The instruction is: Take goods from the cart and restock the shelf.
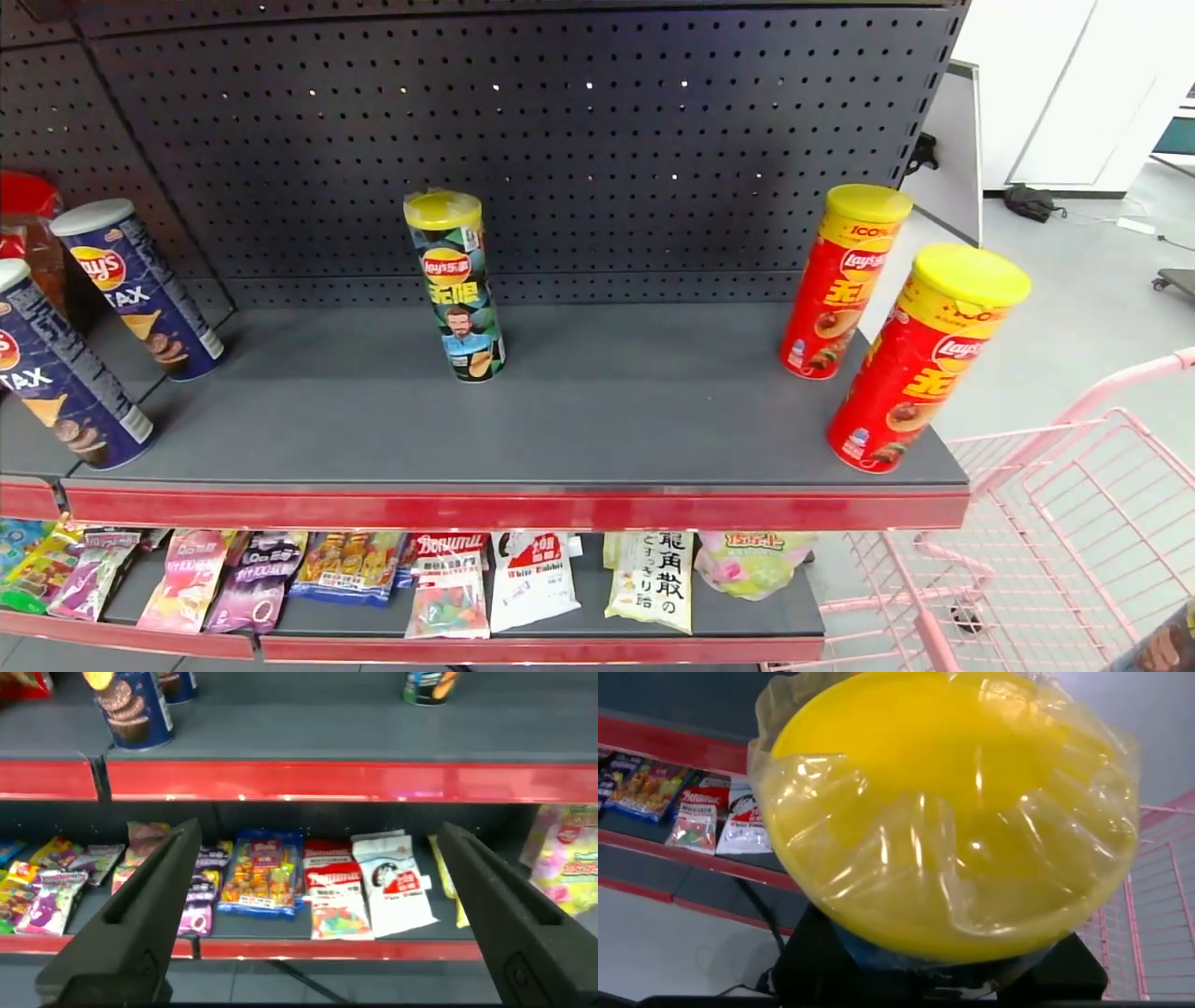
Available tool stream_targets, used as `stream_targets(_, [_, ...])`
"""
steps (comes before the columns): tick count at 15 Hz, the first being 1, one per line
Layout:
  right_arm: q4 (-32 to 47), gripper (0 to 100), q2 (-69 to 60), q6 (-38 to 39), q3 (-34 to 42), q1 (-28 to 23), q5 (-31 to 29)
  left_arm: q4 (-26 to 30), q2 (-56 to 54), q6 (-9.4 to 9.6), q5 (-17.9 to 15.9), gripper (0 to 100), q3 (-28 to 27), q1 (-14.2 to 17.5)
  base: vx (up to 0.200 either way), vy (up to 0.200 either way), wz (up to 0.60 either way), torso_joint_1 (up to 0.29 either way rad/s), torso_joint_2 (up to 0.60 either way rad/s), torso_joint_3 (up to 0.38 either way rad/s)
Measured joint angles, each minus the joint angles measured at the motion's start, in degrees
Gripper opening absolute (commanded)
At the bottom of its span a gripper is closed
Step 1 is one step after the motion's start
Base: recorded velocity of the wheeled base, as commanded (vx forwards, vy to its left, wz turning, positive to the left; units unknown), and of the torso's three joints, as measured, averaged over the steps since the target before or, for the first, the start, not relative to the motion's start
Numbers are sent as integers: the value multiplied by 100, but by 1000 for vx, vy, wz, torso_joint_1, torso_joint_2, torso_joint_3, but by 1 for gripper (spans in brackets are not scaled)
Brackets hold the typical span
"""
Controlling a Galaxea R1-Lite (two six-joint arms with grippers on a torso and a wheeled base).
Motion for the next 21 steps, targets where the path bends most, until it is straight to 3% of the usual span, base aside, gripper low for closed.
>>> stream_targets(8, [-234,0,-291,33,67,13,60,2,0,0,2,100,0,-11,0,200,0,7,2,1])
stream_targets(12, [-240,0,-308,35,74,9,99,5,0,1,5,100,0,-11,0,0,0,0,0,0])
stream_targets(17, [-238,0,-308,39,69,20,95,0,0,11,0,100,0,-11,200,0,0,-3,1,4])
stream_targets(21, [-227,0,-294,52,76,22,341,5,0,4,2,100,0,-10,0,0,0,0,0,0])
